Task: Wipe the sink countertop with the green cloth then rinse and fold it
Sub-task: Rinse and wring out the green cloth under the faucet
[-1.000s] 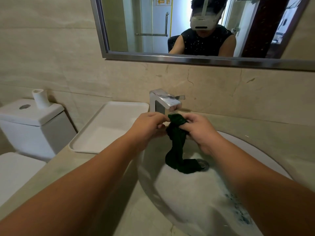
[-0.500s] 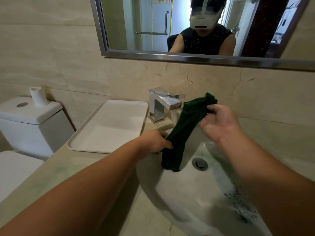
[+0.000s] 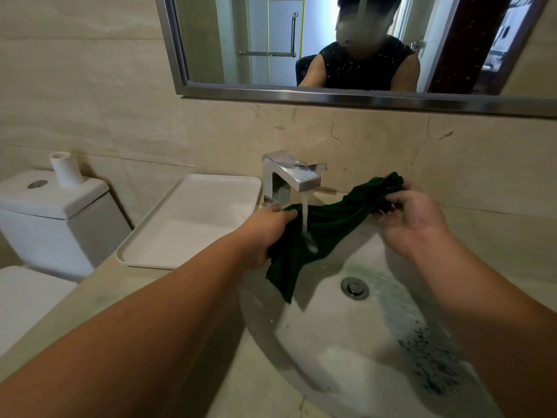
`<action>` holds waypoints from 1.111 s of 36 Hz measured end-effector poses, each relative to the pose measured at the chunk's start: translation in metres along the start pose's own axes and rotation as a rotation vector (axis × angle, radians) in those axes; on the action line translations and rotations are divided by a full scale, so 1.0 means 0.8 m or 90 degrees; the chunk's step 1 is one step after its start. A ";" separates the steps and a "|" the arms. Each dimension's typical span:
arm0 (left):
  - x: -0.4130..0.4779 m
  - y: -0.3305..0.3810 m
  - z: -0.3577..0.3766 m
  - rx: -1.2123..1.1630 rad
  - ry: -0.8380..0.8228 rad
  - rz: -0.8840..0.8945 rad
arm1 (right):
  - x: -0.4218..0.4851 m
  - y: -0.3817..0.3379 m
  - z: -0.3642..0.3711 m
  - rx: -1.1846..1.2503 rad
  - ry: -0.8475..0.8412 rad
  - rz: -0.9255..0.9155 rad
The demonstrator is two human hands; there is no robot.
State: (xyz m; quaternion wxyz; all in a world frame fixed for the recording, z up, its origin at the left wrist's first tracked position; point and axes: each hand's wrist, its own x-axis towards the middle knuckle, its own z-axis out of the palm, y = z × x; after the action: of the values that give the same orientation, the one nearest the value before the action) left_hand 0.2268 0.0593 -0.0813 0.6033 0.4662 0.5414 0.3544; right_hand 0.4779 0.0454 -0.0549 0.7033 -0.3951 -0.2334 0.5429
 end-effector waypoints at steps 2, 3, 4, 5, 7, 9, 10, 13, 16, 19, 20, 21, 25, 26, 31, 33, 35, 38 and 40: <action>-0.004 0.001 0.007 -0.049 -0.020 -0.025 | -0.006 0.003 0.004 -0.085 -0.024 -0.033; -0.004 0.002 0.010 -0.066 -0.029 -0.038 | -0.010 0.005 0.007 -0.121 -0.048 -0.051; -0.004 0.002 0.014 -0.079 -0.039 -0.048 | -0.015 0.007 0.010 -0.147 -0.080 -0.068; -0.003 0.003 0.017 -0.094 -0.051 -0.054 | -0.021 0.011 0.012 -0.166 -0.119 -0.081; -0.002 0.004 0.023 -0.131 -0.078 -0.069 | -0.036 0.021 0.017 -0.219 -0.217 -0.096; -0.001 0.007 0.027 -0.164 -0.111 -0.097 | -0.052 0.030 0.022 -0.332 -0.327 -0.075; -0.002 0.008 0.028 -0.171 -0.127 -0.108 | -0.057 0.033 0.022 -0.384 -0.374 -0.043; -0.004 0.007 0.028 -0.120 -0.183 -0.108 | -0.061 0.031 0.026 -0.417 -0.403 0.054; -0.003 0.000 0.023 -0.066 -0.159 -0.095 | -0.052 0.016 0.033 -0.383 -0.307 0.029; 0.000 -0.002 0.017 -0.065 -0.114 -0.054 | -0.031 0.004 0.039 -0.380 -0.180 0.001; 0.000 0.000 0.015 -0.065 -0.117 -0.032 | -0.023 0.002 0.042 -0.379 -0.150 0.007; 0.000 0.001 0.014 -0.066 -0.123 -0.009 | -0.015 0.001 0.046 -0.380 -0.130 0.020; 0.001 0.008 0.012 -0.044 -0.140 0.079 | 0.014 0.001 0.067 -0.412 -0.108 0.040; 0.001 0.010 0.013 -0.037 -0.140 0.098 | 0.018 0.001 0.072 -0.418 -0.115 0.042; 0.004 0.013 0.012 -0.041 -0.135 0.137 | 0.032 0.007 0.096 -0.406 -0.156 0.064; 0.005 0.012 0.013 -0.047 -0.131 0.139 | 0.032 0.010 0.102 -0.420 -0.161 0.062; 0.008 0.010 0.014 -0.058 -0.128 0.143 | 0.029 0.011 0.104 -0.429 -0.162 0.058; 0.011 0.007 0.015 -0.072 -0.132 0.149 | 0.027 0.012 0.104 -0.438 -0.170 0.051; 0.011 0.006 0.014 -0.072 -0.128 0.152 | 0.028 0.013 0.102 -0.432 -0.170 0.049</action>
State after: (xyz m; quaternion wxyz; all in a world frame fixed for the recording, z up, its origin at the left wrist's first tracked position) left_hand 0.2399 0.0669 -0.0801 0.6333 0.5258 0.3979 0.4051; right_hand 0.4171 0.0927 -0.0182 0.4745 -0.5402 -0.4751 0.5073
